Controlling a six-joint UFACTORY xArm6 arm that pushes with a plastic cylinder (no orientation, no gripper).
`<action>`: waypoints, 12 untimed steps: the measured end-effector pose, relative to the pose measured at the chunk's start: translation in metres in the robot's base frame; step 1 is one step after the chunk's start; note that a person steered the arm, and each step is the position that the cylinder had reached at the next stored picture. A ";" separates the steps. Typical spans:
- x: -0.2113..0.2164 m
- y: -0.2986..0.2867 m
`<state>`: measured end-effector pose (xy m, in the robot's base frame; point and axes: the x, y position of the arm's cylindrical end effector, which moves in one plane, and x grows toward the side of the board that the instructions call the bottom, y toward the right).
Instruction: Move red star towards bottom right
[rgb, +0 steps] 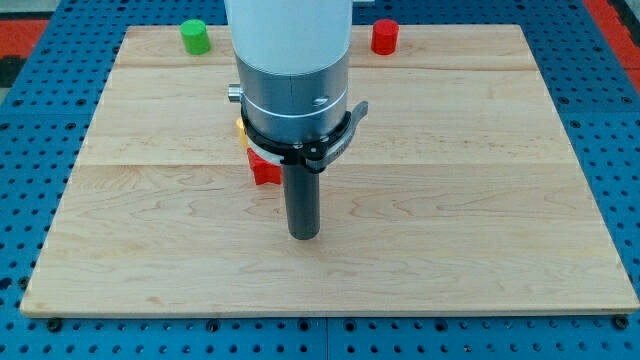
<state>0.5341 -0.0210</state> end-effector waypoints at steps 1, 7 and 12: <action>0.000 0.000; -0.006 -0.037; -0.098 -0.149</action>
<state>0.4364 -0.1701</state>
